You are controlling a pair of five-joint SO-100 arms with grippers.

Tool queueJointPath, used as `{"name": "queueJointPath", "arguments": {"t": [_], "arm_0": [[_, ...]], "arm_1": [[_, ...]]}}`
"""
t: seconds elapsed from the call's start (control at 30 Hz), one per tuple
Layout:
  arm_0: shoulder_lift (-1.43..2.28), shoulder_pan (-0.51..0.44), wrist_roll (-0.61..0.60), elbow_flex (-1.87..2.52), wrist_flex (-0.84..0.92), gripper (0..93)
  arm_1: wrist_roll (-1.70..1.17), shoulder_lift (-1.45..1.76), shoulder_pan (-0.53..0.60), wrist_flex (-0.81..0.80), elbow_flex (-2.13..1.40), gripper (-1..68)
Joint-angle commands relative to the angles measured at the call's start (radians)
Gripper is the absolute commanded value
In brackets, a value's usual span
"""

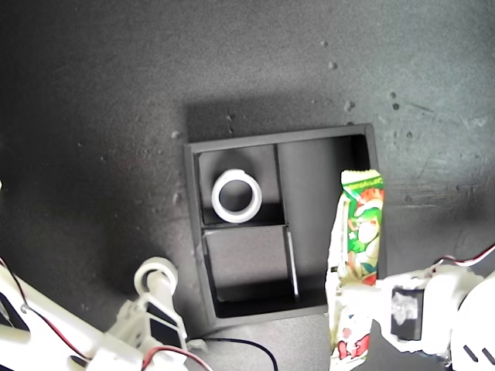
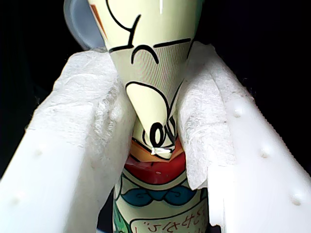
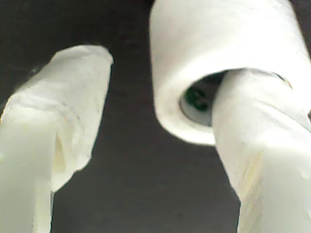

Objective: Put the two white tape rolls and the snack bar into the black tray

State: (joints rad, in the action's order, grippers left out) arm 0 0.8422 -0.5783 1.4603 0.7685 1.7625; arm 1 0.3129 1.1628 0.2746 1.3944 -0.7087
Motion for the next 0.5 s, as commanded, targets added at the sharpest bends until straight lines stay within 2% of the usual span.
{"name": "queueJointPath", "arguments": {"t": [0.0, 0.13, 0.47], "arm_0": [[-0.018, 0.021, -0.015, -0.043, -0.009, 16.3], [-0.054, 0.025, -0.012, -0.074, -0.008, 15.5], [-0.04, 0.031, -0.006, -0.153, 0.066, 0.3]], "arm_1": [[0.009, 0.015, 0.003, -0.028, -0.009, -0.6], [0.011, 0.015, -0.04, -0.063, -0.052, -0.4], [0.025, 0.015, -0.166, -0.221, -0.235, -0.3]]}}
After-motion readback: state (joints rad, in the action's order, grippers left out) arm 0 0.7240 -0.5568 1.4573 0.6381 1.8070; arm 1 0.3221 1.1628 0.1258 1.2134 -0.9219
